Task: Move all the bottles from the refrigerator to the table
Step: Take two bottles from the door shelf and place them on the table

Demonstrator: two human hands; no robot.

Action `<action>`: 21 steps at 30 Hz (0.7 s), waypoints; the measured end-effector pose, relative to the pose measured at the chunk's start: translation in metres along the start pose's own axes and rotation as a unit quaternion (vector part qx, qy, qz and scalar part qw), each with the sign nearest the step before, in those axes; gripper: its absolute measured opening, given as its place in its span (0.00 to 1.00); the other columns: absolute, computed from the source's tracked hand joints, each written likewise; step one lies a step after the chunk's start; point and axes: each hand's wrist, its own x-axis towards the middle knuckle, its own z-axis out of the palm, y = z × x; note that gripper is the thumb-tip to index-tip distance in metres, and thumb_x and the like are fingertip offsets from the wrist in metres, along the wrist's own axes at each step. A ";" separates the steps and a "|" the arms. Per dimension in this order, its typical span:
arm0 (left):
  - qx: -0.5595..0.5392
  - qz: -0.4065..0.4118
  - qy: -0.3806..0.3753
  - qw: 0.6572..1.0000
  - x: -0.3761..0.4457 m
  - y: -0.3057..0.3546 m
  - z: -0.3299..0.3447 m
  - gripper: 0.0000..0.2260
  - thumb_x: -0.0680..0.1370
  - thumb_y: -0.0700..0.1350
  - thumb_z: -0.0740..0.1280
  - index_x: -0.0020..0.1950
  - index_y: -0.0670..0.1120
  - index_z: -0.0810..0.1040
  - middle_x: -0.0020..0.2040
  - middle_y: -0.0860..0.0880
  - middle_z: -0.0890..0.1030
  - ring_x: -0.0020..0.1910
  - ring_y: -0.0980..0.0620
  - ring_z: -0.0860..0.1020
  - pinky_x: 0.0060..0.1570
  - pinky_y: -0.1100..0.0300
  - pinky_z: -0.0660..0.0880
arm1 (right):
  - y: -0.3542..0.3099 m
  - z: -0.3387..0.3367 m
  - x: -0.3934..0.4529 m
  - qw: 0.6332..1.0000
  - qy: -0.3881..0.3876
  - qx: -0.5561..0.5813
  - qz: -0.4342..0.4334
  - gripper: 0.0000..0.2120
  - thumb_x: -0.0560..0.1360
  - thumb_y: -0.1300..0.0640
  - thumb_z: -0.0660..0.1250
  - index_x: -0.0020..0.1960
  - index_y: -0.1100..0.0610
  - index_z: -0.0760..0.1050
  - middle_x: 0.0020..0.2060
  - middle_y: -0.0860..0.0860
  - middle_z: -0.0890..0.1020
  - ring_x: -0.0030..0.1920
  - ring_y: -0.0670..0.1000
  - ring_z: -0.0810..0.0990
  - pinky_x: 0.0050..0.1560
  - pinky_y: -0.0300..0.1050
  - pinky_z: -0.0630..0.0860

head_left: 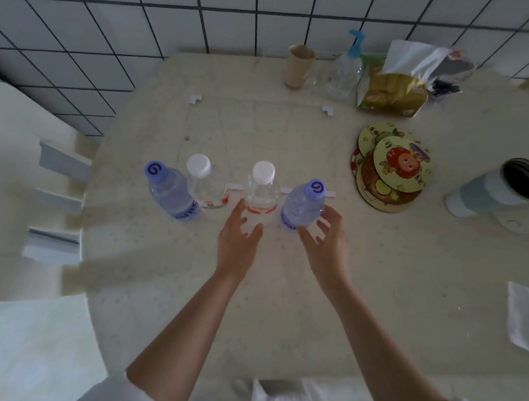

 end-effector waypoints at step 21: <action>-0.018 0.011 0.111 0.994 -0.263 -0.053 -0.051 0.11 0.77 0.39 0.67 0.49 0.57 0.77 0.43 0.54 0.85 0.44 0.57 0.83 0.47 0.57 0.80 | 0.047 -0.062 -0.195 0.964 -0.204 -0.123 -0.119 0.16 0.76 0.57 0.67 0.63 0.54 0.73 0.57 0.48 0.80 0.60 0.49 0.77 0.62 0.47 0.73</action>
